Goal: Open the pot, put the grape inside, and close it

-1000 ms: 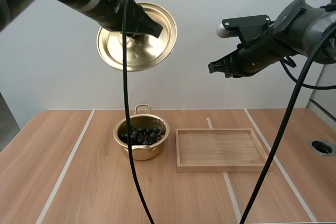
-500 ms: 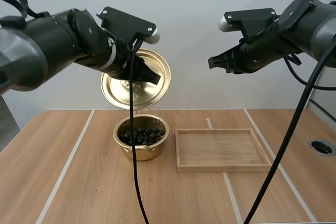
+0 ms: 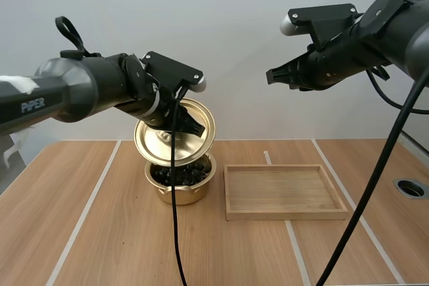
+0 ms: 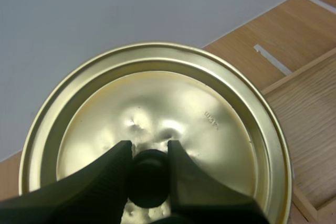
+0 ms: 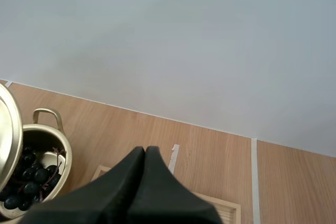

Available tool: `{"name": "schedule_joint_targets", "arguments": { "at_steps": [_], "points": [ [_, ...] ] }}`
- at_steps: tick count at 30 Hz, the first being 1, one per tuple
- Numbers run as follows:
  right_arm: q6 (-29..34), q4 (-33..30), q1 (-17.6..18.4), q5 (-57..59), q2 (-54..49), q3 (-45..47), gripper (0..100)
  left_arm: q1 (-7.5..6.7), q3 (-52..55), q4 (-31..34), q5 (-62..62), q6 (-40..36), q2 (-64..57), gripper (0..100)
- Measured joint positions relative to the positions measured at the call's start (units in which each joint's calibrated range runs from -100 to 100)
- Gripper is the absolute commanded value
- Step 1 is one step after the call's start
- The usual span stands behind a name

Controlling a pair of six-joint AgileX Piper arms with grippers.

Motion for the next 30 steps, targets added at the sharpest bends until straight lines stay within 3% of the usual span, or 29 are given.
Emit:
{"name": "schedule_joint_targets", "arguments": {
  "at_steps": [9, 30],
  "points": [
    [0.0, 0.0, 0.0, 0.5, 0.0, 0.0, 0, 0.00, 0.0, 0.0, -0.9, 0.6, 8.9, 0],
    [0.0, 0.0, -0.1, 0.7, 0.0, 0.0, 0, 0.00, -0.1, 0.0, -3.5, 1.9, 15.4, 0]
  ]
}}
